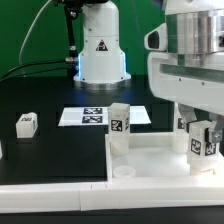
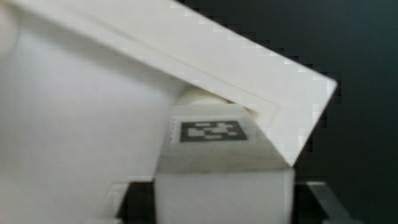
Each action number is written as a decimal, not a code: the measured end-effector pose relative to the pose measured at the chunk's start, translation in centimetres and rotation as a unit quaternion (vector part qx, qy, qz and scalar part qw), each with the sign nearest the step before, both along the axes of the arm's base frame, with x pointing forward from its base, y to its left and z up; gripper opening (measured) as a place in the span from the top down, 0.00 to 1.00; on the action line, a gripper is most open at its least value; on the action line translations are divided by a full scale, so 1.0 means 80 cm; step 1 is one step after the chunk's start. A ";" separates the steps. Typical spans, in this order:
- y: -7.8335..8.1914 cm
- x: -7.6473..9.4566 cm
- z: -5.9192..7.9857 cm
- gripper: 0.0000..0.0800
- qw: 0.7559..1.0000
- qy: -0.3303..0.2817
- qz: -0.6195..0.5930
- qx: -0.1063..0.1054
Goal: Assemble square table
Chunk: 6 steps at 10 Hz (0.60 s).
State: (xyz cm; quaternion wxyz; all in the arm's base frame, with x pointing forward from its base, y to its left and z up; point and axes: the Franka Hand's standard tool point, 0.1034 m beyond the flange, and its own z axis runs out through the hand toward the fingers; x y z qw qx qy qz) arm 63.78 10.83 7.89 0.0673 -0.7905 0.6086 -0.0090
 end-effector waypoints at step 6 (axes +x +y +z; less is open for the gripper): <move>0.004 0.002 -0.003 0.32 0.966 -0.025 0.256 -0.019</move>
Offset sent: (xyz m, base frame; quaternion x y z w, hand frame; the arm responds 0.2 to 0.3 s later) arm -0.0002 0.0086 0.0016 0.0033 0.0270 -0.1813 0.9831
